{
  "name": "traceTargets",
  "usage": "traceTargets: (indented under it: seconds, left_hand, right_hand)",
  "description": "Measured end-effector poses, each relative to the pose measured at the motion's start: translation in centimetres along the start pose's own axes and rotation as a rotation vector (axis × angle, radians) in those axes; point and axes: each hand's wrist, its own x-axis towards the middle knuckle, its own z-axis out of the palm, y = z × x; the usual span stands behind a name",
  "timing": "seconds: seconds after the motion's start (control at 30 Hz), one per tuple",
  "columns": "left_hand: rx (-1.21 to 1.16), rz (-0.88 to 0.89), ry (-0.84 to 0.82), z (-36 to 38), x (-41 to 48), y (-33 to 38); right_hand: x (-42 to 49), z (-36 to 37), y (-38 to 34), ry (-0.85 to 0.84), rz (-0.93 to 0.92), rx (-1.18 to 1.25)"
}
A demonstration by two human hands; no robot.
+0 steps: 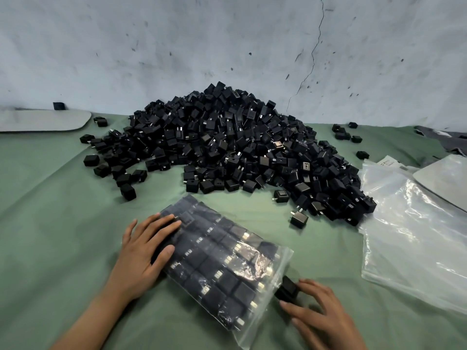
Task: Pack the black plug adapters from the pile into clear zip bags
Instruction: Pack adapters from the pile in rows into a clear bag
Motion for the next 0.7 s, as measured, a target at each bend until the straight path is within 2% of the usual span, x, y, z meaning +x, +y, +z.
traceTargets:
  seconds: [0.17,0.27,0.5,0.7]
  left_hand:
    - [-0.004,-0.028,0.02,-0.2,0.0,0.2]
    - [-0.007,-0.078,0.045,-0.4,0.0,0.3]
    - [0.004,-0.1,0.023,-0.4,0.0,0.2]
    - [0.0,-0.095,0.015,-0.3,-0.1,0.0]
  right_hand:
    - [1.8,1.6,-1.2,-0.071,0.066,0.093]
    - [2.5,2.9,-2.2,-0.273,0.211,0.116]
    - [5.3,5.3,-1.5,-0.518,0.103,-0.069]
    - [8.4,6.6,-1.6,-0.58,0.049,-0.069]
